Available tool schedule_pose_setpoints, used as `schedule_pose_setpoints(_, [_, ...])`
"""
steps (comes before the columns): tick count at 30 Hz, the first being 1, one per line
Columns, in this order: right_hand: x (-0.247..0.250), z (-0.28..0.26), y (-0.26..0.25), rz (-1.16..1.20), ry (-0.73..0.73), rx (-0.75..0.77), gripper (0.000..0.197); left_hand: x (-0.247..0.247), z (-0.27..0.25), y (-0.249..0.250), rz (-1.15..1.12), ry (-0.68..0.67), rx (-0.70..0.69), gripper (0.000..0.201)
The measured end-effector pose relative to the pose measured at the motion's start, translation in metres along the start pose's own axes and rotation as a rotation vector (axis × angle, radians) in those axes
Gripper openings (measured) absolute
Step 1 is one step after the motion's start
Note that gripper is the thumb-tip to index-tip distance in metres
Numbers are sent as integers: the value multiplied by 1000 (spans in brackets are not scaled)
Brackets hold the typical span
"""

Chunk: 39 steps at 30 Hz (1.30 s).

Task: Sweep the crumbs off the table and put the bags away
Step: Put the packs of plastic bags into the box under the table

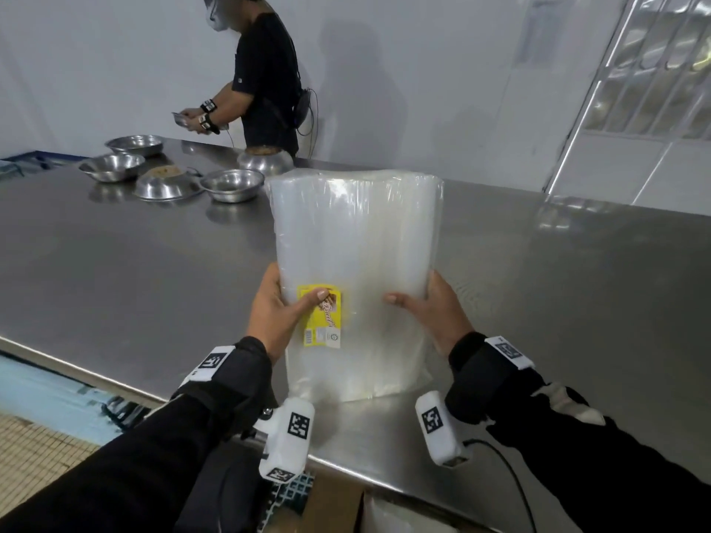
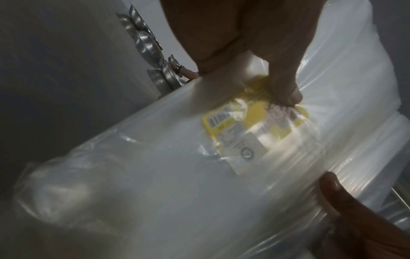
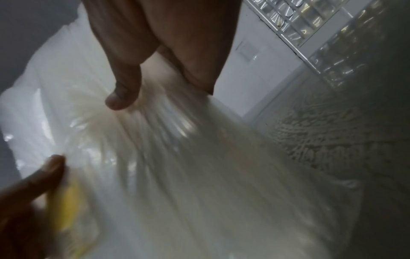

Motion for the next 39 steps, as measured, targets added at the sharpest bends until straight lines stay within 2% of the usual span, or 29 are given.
schedule_pose_setpoints(4, [1, -20, 1, -23, 51, -4, 53, 2, -5, 9, 5, -45, -19, 56])
schedule_pose_setpoints(8, [4, -49, -2, -45, 68, -22, 50, 6, -23, 20, 18, -101, -5, 60])
schedule_pose_setpoints(12, [5, -85, 0, -54, 63, -80, 47, 12, -56, 30, 58, -92, 28, 55])
schedule_pose_setpoints(17, [10, -143, 15, -11, -25, -197, 42, 18, -118, 34, 61, -77, 125, 44])
schedule_pose_setpoints(22, [16, -211, 55, 1, -128, -311, 31, 26, -204, 32, 23, -94, 250, 41])
schedule_pose_setpoints(24, [20, -236, 75, 28, -148, -378, 34, 29, -238, 29, 35, -114, 303, 41])
schedule_pose_setpoints(27, [22, -266, 105, -15, -175, -460, 49, 33, -281, 31, 79, -120, 355, 39])
schedule_pose_setpoints(31, [25, -311, 152, 58, -232, -546, 45, 32, -340, 30, 132, -133, 447, 42])
schedule_pose_setpoints(34, [26, -337, 186, 102, -244, -595, 46, 32, -373, 19, 186, -156, 485, 40])
schedule_pose_setpoints(39, [30, -357, 236, 91, -228, -671, 36, 23, -405, -16, 194, -233, 570, 44])
Point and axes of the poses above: each hand's wrist, its own z-axis towards the middle knuckle, its own x-axis out of the back of the hand, y = z × x, the point moved 2 cm from there along z, towards the middle knuckle, and after that the axes turned 11 degrees about -x, right-handed, at the moved point
